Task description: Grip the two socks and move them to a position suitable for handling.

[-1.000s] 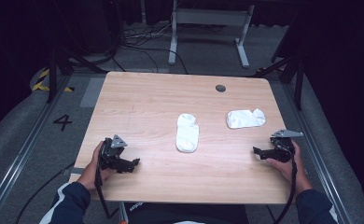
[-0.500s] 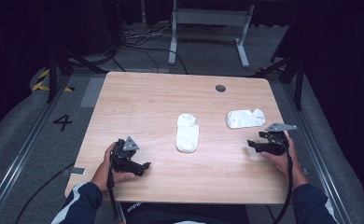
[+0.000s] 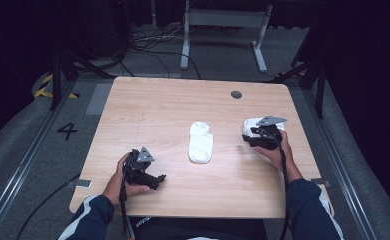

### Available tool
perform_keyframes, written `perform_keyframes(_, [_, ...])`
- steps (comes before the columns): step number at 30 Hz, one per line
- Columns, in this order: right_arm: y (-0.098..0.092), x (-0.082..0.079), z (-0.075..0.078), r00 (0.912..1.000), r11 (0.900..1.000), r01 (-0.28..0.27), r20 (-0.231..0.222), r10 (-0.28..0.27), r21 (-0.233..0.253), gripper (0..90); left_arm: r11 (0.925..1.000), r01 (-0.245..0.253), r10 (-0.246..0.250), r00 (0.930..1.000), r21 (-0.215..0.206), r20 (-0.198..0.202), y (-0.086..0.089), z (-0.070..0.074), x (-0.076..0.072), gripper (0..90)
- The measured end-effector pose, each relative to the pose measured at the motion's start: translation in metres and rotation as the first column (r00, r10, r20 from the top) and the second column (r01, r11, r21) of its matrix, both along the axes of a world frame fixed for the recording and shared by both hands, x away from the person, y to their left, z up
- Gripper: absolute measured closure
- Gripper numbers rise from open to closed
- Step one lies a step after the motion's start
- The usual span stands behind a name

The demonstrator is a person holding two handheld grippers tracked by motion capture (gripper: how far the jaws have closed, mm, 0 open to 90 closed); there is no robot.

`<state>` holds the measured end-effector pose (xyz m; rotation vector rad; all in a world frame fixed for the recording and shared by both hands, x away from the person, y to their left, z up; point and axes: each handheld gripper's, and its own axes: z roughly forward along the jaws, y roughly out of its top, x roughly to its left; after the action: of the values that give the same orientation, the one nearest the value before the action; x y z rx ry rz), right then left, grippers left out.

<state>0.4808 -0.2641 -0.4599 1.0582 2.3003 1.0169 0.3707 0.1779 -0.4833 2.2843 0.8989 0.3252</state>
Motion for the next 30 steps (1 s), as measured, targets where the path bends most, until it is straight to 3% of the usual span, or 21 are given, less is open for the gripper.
perform_keyframes(8, [0.009,0.013,-0.01,0.9992,0.999,0.037,0.015,-0.037,-0.006,63.5,1.0,0.0,0.0,1.0,0.001,0.0,0.0,0.0,0.0,1.3])
perform_keyframes(11, [0.013,0.016,-0.018,0.9987,0.997,0.047,-0.014,-0.048,-0.058,70.4,1.0,-0.001,0.001,1.0,0.002,0.0,0.0,0.0,0.0,1.4])
perform_keyframes(13, [0.011,0.016,-0.018,0.9987,0.998,0.044,-0.022,-0.045,-0.044,73.2,1.0,-0.001,0.001,1.0,0.002,0.0,0.0,0.0,0.0,1.4])
perform_keyframes(20, [0.004,0.014,-0.017,0.9981,0.999,0.027,-0.055,-0.028,-0.022,82.3,0.9999,-0.01,0.01,0.9999,-0.013,0.011,0.001,0.001,0.0,8.1])
perform_keyframes(23, [0.003,0.009,-0.018,0.9989,1.0,0.002,-0.046,-0.003,-0.027,84.9,0.9996,-0.011,0.012,0.9998,-0.024,0.016,0.002,0.001,0.0,11.3])
perform_keyframes(30, [0.003,-0.005,-0.016,0.9943,0.997,-0.07,-0.082,0.068,-0.02,86.9,0.9997,-0.011,0.012,0.9997,-0.019,0.023,0.003,0.001,-0.001,11.7])
